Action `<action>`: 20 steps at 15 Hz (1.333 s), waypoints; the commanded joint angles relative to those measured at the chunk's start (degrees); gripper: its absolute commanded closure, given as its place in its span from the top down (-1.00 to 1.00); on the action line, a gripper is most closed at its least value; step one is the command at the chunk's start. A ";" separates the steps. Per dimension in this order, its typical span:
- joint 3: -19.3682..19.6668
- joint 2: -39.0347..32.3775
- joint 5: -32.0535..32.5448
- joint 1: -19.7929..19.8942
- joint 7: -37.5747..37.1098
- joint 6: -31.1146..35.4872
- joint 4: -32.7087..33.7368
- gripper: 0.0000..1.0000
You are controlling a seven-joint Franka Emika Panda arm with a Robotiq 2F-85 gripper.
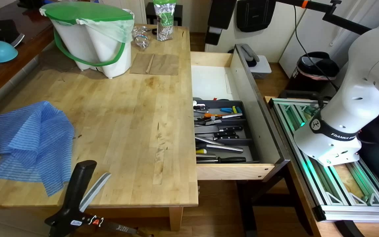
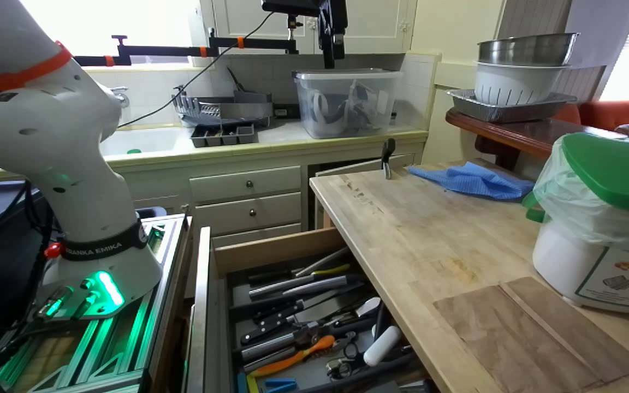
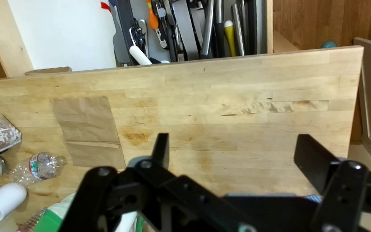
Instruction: Take the black scissors out of the open drawer and put it on the counter.
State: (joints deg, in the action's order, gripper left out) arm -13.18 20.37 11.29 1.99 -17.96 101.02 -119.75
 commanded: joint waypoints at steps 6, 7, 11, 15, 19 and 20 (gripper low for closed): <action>3.39 -1.94 0.56 -0.71 -0.30 1.61 -0.05 1.00; 4.50 -2.48 -0.07 -0.67 0.90 2.32 -0.56 1.00; 9.39 -4.42 -1.04 0.05 4.74 8.00 -4.77 1.00; 12.28 -7.30 1.55 2.25 1.71 13.79 -8.92 1.00; 15.14 -9.41 -0.16 3.99 0.94 15.02 -12.84 1.00; 15.79 -10.09 -0.04 4.42 1.03 15.65 -13.85 1.00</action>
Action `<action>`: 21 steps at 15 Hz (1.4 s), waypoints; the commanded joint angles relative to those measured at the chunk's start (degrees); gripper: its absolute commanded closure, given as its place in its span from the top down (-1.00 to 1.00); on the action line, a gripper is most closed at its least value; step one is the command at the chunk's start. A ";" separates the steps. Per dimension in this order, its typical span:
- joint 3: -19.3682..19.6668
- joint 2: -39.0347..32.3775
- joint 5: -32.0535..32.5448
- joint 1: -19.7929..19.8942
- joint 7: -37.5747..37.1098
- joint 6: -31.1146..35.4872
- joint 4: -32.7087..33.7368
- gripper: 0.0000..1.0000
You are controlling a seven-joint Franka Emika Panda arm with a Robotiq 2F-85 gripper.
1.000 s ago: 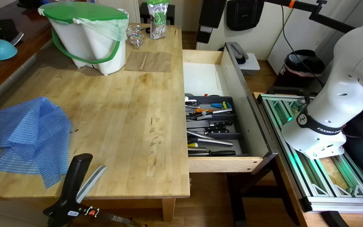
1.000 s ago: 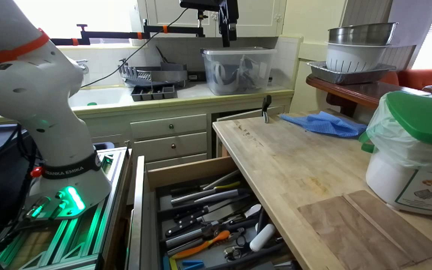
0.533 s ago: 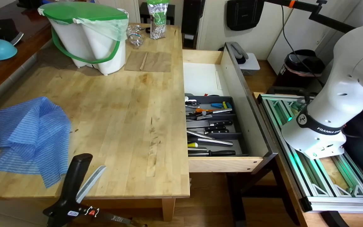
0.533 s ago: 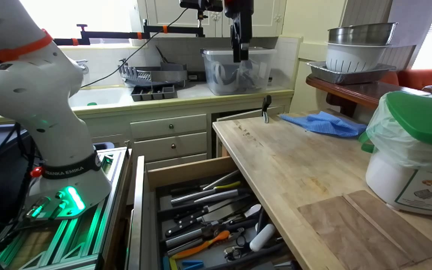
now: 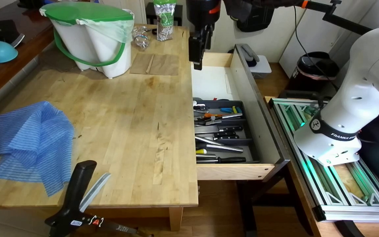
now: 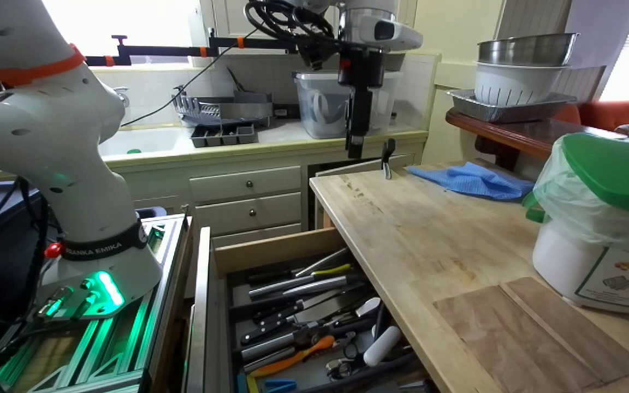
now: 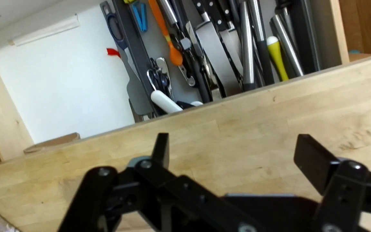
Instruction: Take the black scissors out of the open drawer and put it on the counter.
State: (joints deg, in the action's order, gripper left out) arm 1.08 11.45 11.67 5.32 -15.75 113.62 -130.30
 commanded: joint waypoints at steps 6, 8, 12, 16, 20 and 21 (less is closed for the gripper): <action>3.57 -2.65 -0.26 2.16 -0.04 5.01 -6.20 1.00; 3.73 -2.81 -0.28 2.22 -0.10 5.26 -6.48 1.00; 3.63 -4.36 2.93 2.92 -3.83 7.09 -7.45 1.00; 3.57 -6.46 6.32 2.96 -5.63 15.97 -12.67 1.00; 4.10 -10.52 23.61 3.73 -12.64 25.25 -16.76 1.00; 4.60 -11.40 27.17 3.85 -13.69 27.25 -17.70 1.00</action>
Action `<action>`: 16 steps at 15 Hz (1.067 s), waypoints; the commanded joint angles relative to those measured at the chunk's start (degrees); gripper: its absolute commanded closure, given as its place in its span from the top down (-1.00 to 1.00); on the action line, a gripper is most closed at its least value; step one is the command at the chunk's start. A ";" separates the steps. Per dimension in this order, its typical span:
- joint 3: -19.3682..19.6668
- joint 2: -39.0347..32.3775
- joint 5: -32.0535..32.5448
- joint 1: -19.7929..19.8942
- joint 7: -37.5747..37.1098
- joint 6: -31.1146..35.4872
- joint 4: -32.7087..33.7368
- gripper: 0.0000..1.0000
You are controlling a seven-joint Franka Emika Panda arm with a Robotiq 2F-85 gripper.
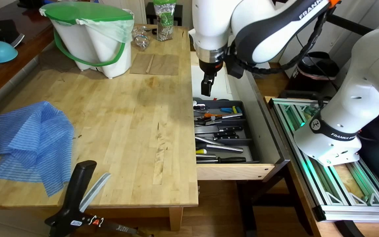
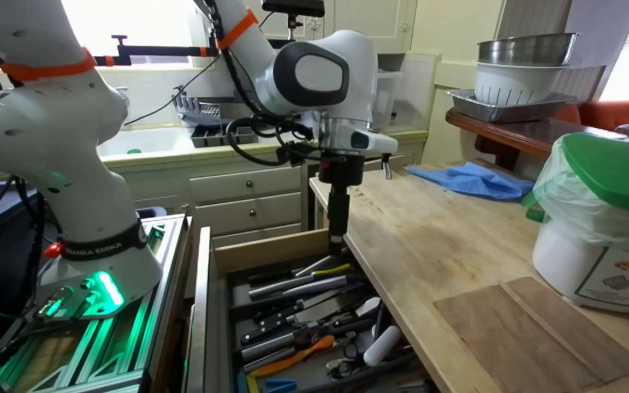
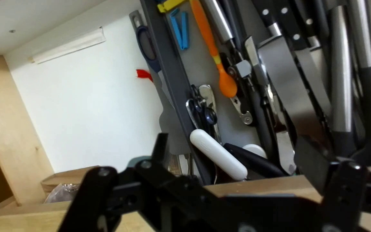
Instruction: Take the black scissors out of the open drawer and put it on the counter.
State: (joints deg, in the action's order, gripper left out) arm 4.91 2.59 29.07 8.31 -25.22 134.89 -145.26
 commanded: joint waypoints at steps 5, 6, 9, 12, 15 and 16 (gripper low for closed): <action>2.85 -4.37 14.31 0.08 -5.44 8.72 -3.96 1.00; 2.90 -4.47 14.21 0.05 -5.35 8.72 -3.82 1.00; 2.75 -4.14 14.16 -0.21 -5.31 8.71 -3.40 1.00; 3.96 -6.43 24.34 0.40 -14.67 12.73 -2.97 1.00; 5.71 -8.59 34.35 1.02 -23.51 19.03 -3.33 1.00; 6.32 -9.45 37.44 1.04 -26.69 20.78 -3.21 1.00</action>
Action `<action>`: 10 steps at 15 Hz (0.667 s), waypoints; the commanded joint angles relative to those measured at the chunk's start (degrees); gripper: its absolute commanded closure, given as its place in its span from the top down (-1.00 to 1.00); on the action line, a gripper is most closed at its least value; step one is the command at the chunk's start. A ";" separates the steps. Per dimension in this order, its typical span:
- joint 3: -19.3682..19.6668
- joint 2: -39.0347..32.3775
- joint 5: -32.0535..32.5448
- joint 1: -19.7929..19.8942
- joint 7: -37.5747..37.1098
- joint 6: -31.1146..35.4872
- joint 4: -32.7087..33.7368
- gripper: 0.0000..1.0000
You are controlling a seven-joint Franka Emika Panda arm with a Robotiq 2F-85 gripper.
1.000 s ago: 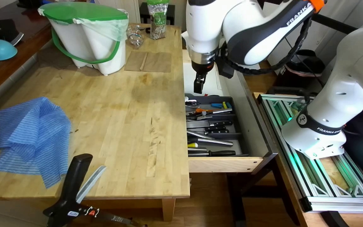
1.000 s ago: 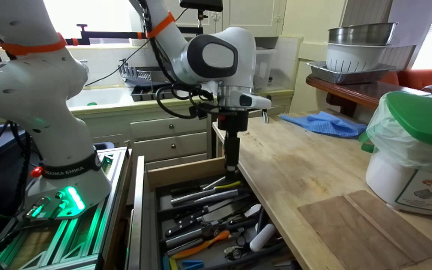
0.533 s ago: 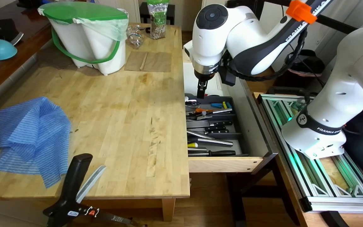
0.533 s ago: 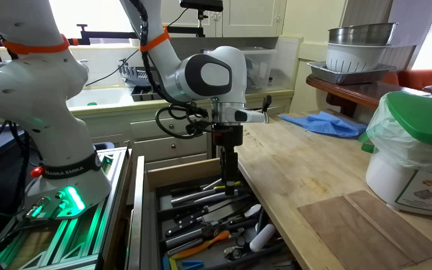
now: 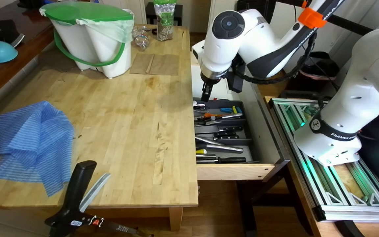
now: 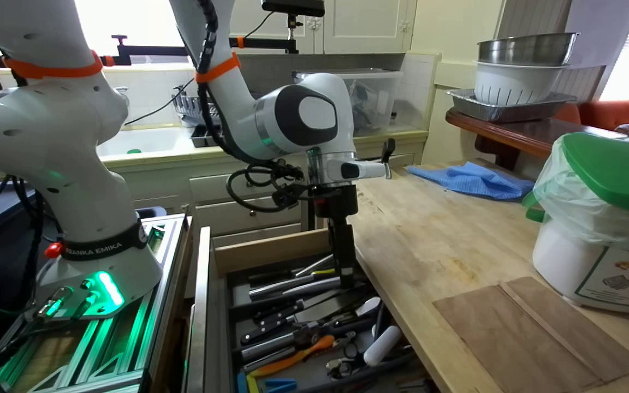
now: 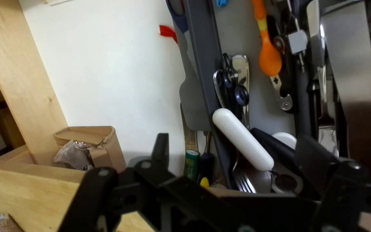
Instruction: Take the black scissors out of the open drawer and put it on the counter.
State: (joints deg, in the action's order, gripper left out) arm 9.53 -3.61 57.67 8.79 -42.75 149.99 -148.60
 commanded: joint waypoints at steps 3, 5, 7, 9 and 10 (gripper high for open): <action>3.80 -6.36 19.52 0.99 -21.80 12.16 0.87 1.00; 5.08 -8.56 25.89 1.01 -29.09 15.32 1.68 1.00; 6.14 -10.55 32.57 1.24 -36.09 18.40 2.82 1.00; 6.88 -11.85 39.65 1.67 -42.87 20.74 4.00 1.00; 7.05 -12.49 42.92 2.04 -45.65 21.28 4.53 1.00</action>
State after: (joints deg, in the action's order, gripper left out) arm 15.69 -12.72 91.05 9.81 -78.53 167.66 -146.83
